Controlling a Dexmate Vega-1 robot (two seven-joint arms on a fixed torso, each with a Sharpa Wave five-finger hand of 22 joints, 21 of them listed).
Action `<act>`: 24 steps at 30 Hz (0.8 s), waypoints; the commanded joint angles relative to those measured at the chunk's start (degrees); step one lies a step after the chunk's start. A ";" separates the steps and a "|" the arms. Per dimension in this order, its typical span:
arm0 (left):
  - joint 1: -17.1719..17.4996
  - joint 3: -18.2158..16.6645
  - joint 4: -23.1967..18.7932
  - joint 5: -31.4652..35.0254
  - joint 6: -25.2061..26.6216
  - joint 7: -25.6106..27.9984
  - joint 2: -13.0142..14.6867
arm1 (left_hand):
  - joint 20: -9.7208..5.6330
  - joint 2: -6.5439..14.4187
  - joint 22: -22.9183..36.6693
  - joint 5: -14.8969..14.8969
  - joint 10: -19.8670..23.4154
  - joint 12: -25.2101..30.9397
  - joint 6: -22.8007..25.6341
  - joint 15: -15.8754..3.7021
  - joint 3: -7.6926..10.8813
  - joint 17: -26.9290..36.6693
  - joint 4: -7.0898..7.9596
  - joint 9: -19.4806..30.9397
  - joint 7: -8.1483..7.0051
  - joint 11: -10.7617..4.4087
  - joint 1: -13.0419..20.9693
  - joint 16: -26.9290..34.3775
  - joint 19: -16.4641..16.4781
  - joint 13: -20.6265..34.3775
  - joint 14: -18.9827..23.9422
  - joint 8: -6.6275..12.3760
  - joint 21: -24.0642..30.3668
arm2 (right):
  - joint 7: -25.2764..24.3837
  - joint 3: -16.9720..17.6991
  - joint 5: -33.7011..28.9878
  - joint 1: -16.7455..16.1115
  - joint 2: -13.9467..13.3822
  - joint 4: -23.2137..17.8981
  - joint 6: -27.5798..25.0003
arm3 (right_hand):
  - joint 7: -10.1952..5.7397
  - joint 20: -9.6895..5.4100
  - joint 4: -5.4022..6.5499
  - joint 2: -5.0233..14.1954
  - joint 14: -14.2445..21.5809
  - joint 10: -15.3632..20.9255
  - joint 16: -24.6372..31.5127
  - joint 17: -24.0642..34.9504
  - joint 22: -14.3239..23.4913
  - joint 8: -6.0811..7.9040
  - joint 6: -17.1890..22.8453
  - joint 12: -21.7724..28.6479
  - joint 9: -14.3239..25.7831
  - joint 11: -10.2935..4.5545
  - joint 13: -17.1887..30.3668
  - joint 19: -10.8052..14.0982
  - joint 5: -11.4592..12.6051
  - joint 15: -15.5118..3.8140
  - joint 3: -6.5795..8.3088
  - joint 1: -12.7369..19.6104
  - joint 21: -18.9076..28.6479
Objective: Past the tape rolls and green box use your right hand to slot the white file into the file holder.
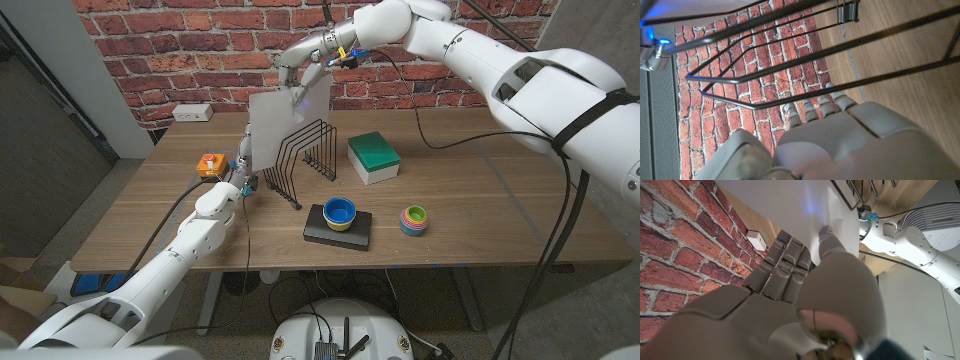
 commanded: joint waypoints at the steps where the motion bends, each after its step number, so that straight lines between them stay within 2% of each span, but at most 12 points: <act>1: 0.02 0.01 -0.03 0.02 -0.02 0.03 -0.03 | 0.06 0.44 0.28 0.36 -0.11 0.37 -0.15 -0.26 0.01 0.13 0.30 0.28 -0.52 -0.42 -0.03 0.35 0.43 0.31 0.31 0.33 0.39 | 0.26 0.97 -0.49 -2.48 -2.90 -6.24 -3.12 | -0.12 -7.35 0.05 0.54 -0.39 3.89 -0.07 0.16 0.04 -0.28 0.73 0.42 0.10 -3.50 0.16 -0.26 0.34 -2.72 0.36 -0.10 0.28; 17: 0.02 0.03 -0.02 0.04 -0.02 0.05 -0.05 | 0.12 0.45 0.28 0.35 -0.08 0.39 -0.11 -0.29 0.01 0.13 0.31 0.28 -0.51 -0.44 -0.04 0.36 0.46 0.31 0.33 0.35 0.41 | -0.68 3.73 -0.90 -6.40 -6.53 -13.78 -6.65 | -0.12 -7.34 0.02 0.48 -0.46 3.87 -0.12 0.07 0.01 -0.37 0.66 0.42 0.11 -3.49 0.21 -0.39 0.33 -2.73 0.52 -0.25 0.50; 24: -0.02 -0.02 -0.04 -0.02 0.04 0.00 0.01 | 0.11 0.44 0.28 0.36 -0.14 0.36 -0.08 -0.25 0.01 0.13 0.30 0.28 -0.51 -0.49 -0.03 0.36 0.46 0.31 0.33 0.36 0.40 | -1.67 4.48 -1.06 -7.34 -6.86 -14.39 -6.89 | -0.09 -7.35 -0.01 0.41 -0.38 3.91 -0.03 0.12 0.01 -0.37 0.71 0.46 0.12 -3.50 0.27 -0.41 0.33 -2.72 0.57 -0.29 0.61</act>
